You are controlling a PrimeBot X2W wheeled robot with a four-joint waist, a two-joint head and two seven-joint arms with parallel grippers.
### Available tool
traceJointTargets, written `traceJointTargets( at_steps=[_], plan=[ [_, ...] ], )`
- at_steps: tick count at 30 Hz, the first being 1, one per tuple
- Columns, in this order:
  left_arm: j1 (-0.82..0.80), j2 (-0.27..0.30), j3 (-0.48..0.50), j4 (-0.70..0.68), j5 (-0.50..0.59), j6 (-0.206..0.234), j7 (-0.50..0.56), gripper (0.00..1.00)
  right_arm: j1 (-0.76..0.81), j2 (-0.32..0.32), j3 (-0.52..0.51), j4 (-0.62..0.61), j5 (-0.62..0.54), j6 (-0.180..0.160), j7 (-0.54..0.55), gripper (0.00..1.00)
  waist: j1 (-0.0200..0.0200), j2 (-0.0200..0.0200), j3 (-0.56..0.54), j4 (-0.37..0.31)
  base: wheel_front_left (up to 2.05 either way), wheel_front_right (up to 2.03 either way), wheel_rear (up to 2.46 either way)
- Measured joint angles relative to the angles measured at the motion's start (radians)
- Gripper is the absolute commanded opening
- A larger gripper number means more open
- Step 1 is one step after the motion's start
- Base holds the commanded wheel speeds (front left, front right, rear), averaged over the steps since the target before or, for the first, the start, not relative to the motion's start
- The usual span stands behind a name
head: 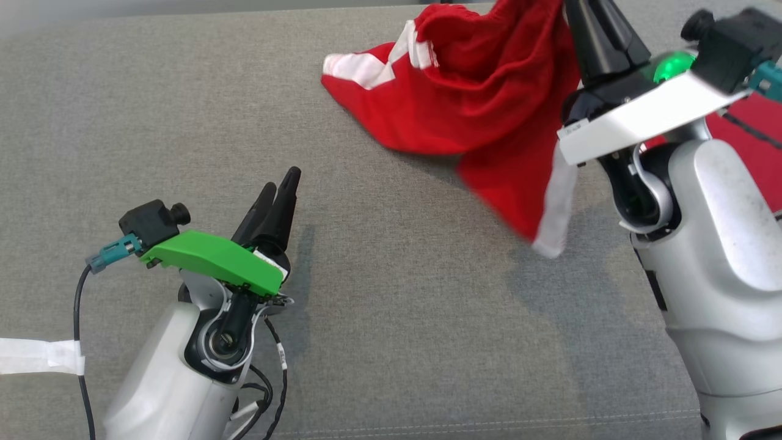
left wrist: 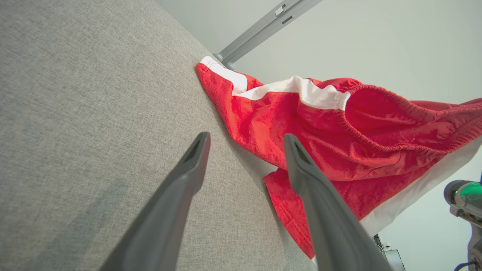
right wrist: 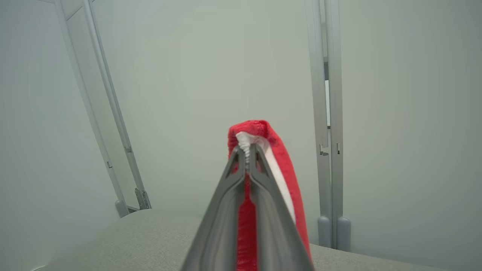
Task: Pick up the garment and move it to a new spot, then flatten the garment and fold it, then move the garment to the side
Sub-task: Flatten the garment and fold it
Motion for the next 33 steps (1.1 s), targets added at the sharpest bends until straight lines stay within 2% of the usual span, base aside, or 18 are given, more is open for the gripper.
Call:
traceJointTargets(
  at_steps=[7,13,17,22,29,33],
  plan=[
    [0.013,-0.003,-0.002,-0.006,0.000,0.000,0.001,1.00,-0.054,-0.005,0.013,-0.041,0.046,0.016,0.082,0.00,0.0000,0.0000,-0.021,0.018,0.00,0.00,0.00],
    [0.024,-0.003,-0.003,-0.029,0.000,0.003,0.008,1.00,-0.053,0.018,0.045,-0.035,0.171,0.025,0.179,0.00,0.0000,0.0000,-0.023,0.032,0.00,0.00,0.00],
    [0.024,-0.005,-0.015,-0.042,0.000,0.012,0.018,1.00,-0.004,0.022,0.114,0.045,0.194,0.025,0.272,0.00,0.0000,0.0000,-0.011,0.038,0.00,0.00,0.00],
    [0.024,-0.008,-0.027,-0.062,0.000,0.015,0.028,1.00,0.126,0.039,0.227,0.114,0.225,0.025,0.330,0.00,0.0000,0.0000,0.008,0.054,0.00,0.00,0.00],
    [0.024,0.003,-0.013,-0.070,0.000,0.020,0.028,1.00,0.166,0.067,0.374,0.137,0.279,0.034,0.346,0.00,0.0000,0.0000,0.033,0.078,0.00,0.00,0.00],
    [0.024,0.002,-0.010,-0.075,-0.001,0.020,0.028,1.00,0.173,0.065,0.403,0.147,0.291,0.034,0.346,0.00,0.0000,0.0000,0.036,0.092,0.00,0.00,0.00]
  ],
)
